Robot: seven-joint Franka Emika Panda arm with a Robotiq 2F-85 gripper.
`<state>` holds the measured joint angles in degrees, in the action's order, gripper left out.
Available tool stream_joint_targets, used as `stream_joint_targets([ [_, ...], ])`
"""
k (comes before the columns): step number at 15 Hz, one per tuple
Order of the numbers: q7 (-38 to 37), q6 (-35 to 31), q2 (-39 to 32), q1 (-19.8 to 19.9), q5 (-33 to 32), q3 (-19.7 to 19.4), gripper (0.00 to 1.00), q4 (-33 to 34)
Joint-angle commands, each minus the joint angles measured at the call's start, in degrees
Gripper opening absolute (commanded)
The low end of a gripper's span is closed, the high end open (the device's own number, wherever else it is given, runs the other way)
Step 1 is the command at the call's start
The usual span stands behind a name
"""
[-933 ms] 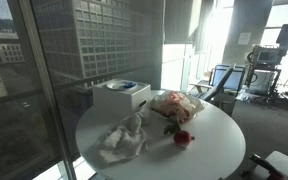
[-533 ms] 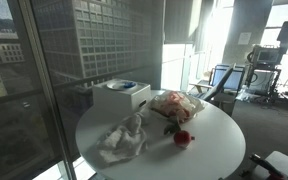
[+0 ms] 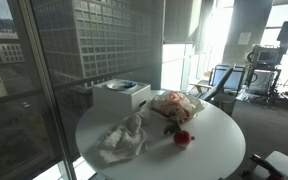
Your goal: Use the cloth to pick up the object
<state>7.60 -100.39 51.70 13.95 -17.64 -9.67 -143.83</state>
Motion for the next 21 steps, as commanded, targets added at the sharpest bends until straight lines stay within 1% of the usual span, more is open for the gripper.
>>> stream_joint_targets([
  [1, -2.01, -0.23, -0.87, -1.20, -0.68, 0.27, 1.00, -0.36],
  [3, -4.54, -2.21, -3.05, -2.69, 1.11, 1.50, 1.00, -1.40],
  [5, -7.64, -6.78, -6.12, -5.16, 3.13, 3.46, 1.00, -2.22],
  [8, -12.75, -16.57, -12.99, -9.44, 5.87, 8.78, 1.00, -2.61],
  [11, -17.85, -25.30, -21.79, -11.59, 4.92, 15.13, 1.00, -1.02],
  [13, -21.87, -28.79, -28.56, -12.36, 3.41, 19.60, 1.00, 1.50],
  [15, -24.40, -30.90, -35.41, -13.51, 2.40, 22.76, 1.00, 4.90],
  [17, -24.50, -32.40, -42.81, -15.09, 2.23, 24.23, 1.00, 9.36],
  [19, -22.07, -34.24, -48.50, -16.94, 1.78, 23.99, 1.00, 12.87],
  [20, -19.23, -36.80, -50.73, -18.32, 2.96, 23.36, 1.00, 13.39],
  [21, -17.77, -37.88, -52.71, -19.15, 3.29, 23.06, 1.00, 14.28],
])
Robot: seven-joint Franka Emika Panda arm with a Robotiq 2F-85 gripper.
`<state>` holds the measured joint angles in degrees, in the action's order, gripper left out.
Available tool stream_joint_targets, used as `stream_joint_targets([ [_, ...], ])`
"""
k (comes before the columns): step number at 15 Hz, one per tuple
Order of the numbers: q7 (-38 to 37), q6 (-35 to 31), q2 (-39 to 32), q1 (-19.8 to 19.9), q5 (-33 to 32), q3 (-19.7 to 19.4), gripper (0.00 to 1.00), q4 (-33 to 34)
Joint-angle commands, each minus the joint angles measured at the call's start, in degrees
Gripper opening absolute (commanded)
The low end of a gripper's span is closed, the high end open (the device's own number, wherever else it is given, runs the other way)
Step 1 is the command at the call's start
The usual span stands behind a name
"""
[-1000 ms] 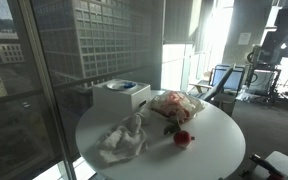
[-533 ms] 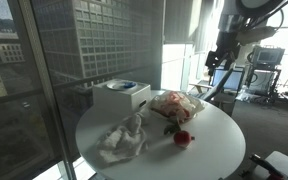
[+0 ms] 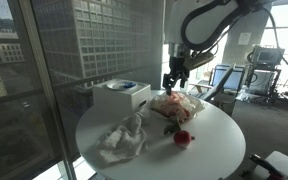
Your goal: Use the cloth to pick up the object
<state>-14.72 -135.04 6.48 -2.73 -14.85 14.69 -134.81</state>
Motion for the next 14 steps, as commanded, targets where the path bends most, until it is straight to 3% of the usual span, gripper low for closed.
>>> stream_joint_targets([
  [1, 6.52, -5.29, -9.70, -3.31, 1.32, -1.53, 1.00, 5.11],
  [9, 14.03, -12.05, -20.52, -8.94, 1.14, -0.75, 1.00, 2.95],
  [14, 12.85, -17.11, -25.08, -13.46, -3.81, -1.99, 1.00, 3.60],
])
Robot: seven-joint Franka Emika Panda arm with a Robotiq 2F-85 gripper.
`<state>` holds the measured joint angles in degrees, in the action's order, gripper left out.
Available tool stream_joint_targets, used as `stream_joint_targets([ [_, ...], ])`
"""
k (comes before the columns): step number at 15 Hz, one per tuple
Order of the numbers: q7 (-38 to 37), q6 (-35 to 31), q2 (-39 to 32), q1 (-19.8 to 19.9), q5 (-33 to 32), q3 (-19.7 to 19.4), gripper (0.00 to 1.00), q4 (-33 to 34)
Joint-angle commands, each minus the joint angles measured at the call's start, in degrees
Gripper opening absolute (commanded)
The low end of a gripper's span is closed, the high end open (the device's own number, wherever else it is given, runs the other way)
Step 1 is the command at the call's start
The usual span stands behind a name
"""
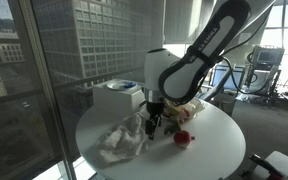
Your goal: Use the cloth to pick up the object
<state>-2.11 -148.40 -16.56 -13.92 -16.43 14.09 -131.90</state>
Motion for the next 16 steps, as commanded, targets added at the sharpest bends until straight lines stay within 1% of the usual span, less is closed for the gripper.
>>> stream_joint_targets([
  [1, 0.76, -4.77, -3.22, -2.66, -2.48, -1.47, 1.00, 1.06],
  [6, 3.85, -8.34, -9.40, -4.25, -3.67, -2.47, 1.00, 4.24],
  [14, 9.32, -8.08, -17.72, -4.40, -2.51, -2.95, 1.00, 12.94],
  [15, 10.07, -7.86, -18.31, -4.10, -2.20, -2.71, 0.75, 13.57],
  [16, 10.58, -7.79, -18.84, -4.03, -2.21, -2.74, 0.74, 14.16],
])
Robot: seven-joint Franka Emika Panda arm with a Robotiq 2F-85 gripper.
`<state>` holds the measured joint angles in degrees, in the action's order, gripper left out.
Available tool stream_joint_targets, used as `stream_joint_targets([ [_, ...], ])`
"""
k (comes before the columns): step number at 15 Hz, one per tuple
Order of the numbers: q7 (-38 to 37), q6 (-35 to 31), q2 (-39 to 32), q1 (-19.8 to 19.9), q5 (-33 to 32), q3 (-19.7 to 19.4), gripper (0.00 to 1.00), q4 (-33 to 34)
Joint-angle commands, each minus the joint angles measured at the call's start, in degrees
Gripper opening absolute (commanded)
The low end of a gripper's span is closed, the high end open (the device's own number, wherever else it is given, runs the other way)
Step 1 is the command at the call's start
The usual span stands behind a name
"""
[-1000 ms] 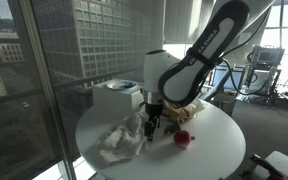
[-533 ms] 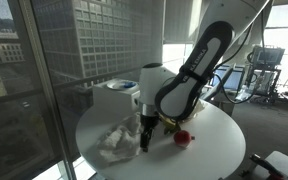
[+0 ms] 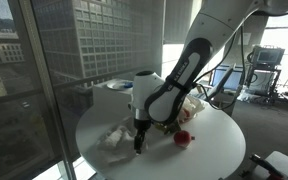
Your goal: Use the cloth to pick up the object
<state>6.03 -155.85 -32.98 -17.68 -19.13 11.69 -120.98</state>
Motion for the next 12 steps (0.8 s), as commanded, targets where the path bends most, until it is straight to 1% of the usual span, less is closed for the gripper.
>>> stream_joint_targets([
  [1, 2.99, -0.44, -2.86, -0.38, 0.10, -0.54, 0.66, 3.56],
  [3, 3.88, -0.27, -3.41, -0.51, -0.18, -0.77, 0.49, 4.07],
  [5, 3.86, 0.57, -2.39, -1.00, -0.41, -1.09, 0.36, 3.55],
  [8, 2.08, 2.79, -0.51, -2.03, -0.47, -1.98, 0.12, 2.60],
  [9, 1.25, 3.63, 0.07, -2.51, -0.73, -2.63, 0.07, 2.46],
  [11, -1.23, 6.14, 2.30, -3.98, -1.63, -4.47, 0.01, 1.71],
  [12, -3.12, 7.47, 3.87, -5.15, -2.89, -5.97, 0.00, 1.17],
])
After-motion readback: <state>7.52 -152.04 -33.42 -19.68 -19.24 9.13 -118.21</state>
